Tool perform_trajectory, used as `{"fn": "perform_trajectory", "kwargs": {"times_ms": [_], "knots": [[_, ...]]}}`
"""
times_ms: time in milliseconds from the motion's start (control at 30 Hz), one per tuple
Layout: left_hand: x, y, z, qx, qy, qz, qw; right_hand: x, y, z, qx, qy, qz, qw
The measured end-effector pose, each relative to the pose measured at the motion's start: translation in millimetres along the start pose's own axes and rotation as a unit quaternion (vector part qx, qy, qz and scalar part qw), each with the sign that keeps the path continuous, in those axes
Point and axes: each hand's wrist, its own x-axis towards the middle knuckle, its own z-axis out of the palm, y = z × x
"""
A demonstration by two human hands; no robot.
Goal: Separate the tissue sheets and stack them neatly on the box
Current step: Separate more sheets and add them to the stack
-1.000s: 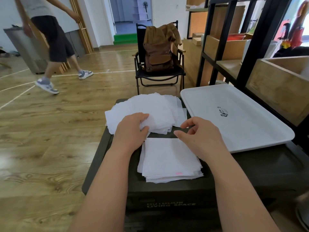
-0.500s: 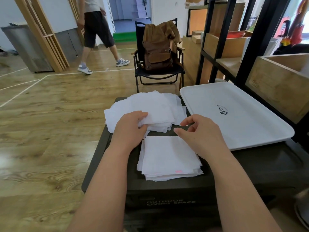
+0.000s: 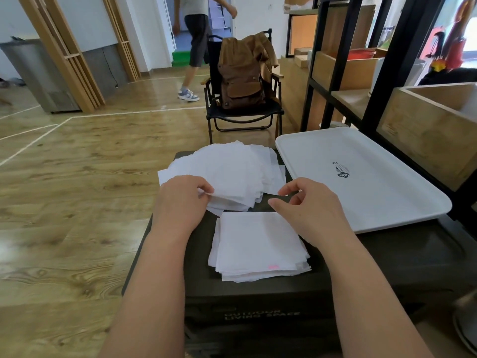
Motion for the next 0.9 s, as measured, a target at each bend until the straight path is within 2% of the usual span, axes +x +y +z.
{"fn": "perform_trajectory", "kwargs": {"times_ms": [67, 200, 300, 467, 633, 900], "knots": [[0, 0, 1, 0.007, -0.026, 0.016, 0.999, 0, 0, 0, 0.005, -0.001, 0.002, 1.000], [-1, 13, 9, -0.056, -0.057, 0.086, 0.993, 0, -1, 1, 0.004, -0.002, -0.001, 1.000], [1, 21, 18, -0.029, -0.077, 0.127, 0.989, 0, -2, 2, 0.004, -0.001, -0.001, 1.000], [1, 21, 27, -0.004, -0.091, 0.108, 0.990, 0, -1, 2, 0.002, 0.002, -0.001, 1.000], [0, 21, 28, 0.025, -0.070, 0.135, 0.988, -1, -2, 2, 0.006, -0.003, 0.001, 1.000], [-1, 18, 26, -0.011, -0.091, 0.144, 0.985, -1, -4, 3, 0.010, -0.007, 0.004, 1.000]]}}
